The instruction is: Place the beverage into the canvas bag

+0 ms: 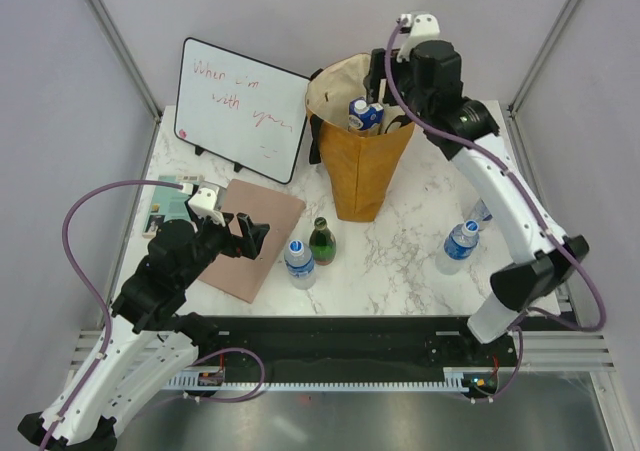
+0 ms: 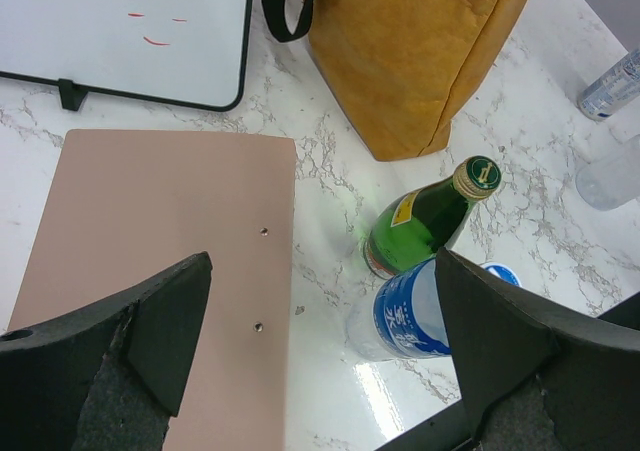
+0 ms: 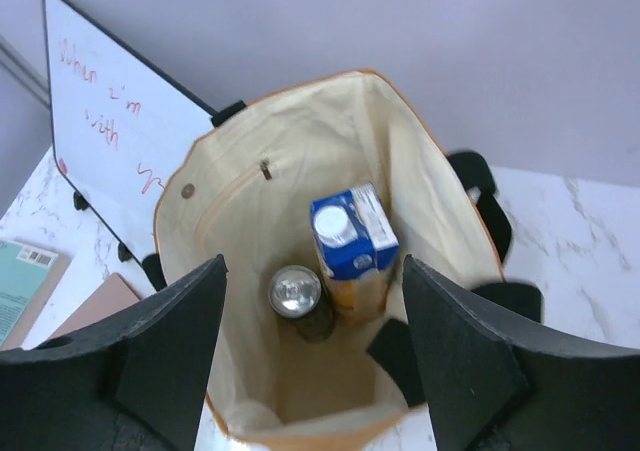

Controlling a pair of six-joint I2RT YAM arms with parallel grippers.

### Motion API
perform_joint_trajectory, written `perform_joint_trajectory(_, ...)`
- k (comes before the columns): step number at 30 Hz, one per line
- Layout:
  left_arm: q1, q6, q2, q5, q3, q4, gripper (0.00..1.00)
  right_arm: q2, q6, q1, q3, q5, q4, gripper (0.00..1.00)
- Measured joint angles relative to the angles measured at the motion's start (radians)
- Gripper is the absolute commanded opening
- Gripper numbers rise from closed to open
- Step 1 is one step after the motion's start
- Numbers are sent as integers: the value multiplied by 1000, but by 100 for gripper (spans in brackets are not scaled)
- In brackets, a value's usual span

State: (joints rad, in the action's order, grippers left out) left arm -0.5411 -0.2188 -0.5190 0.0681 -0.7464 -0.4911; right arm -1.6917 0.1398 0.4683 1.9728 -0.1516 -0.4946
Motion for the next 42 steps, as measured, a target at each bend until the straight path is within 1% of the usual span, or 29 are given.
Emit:
perform_joint_trajectory(7, 0, 0, 0, 0, 0, 0, 100, 280, 179, -1, -288, -224, -63, 79)
perform_joint_trajectory(12, 0, 0, 5, -1, 0, 0, 100, 414, 345, -2, -520, -327, -137, 79)
perform_joint_trajectory(14, 0, 0, 10, -1, 0, 0, 100, 448, 402, -2, -596, -365, -200, 80)
perform_joint_trajectory(18, 0, 0, 11, -8, 0, 0, 100, 449, 480, -2, -618, -446, -340, 81)
perform_joint_trajectory(21, -4, 0, 13, -18, 0, 0, 100, 450, 572, -2, -618, -499, -448, 82)
perform_joint_trajectory(28, -5, 0, 29, -19, 0, 0, 100, 483, 746, -3, -689, -535, -645, 86)
perform_joint_trajectory(29, -5, 0, 29, -20, 0, 0, 100, 492, 761, -3, -700, -539, -665, 94)
perform_joint_trajectory(31, -6, 0, 29, -21, 0, 0, 100, 510, 791, -3, -716, -547, -690, 96)
perform_joint_trajectory(37, -10, 0, 31, -24, 0, 0, 100, 533, 848, -3, -774, -569, -738, 95)
perform_joint_trajectory(42, -11, 0, 38, -25, 0, 0, 100, 533, 872, -4, -848, -558, -741, 91)
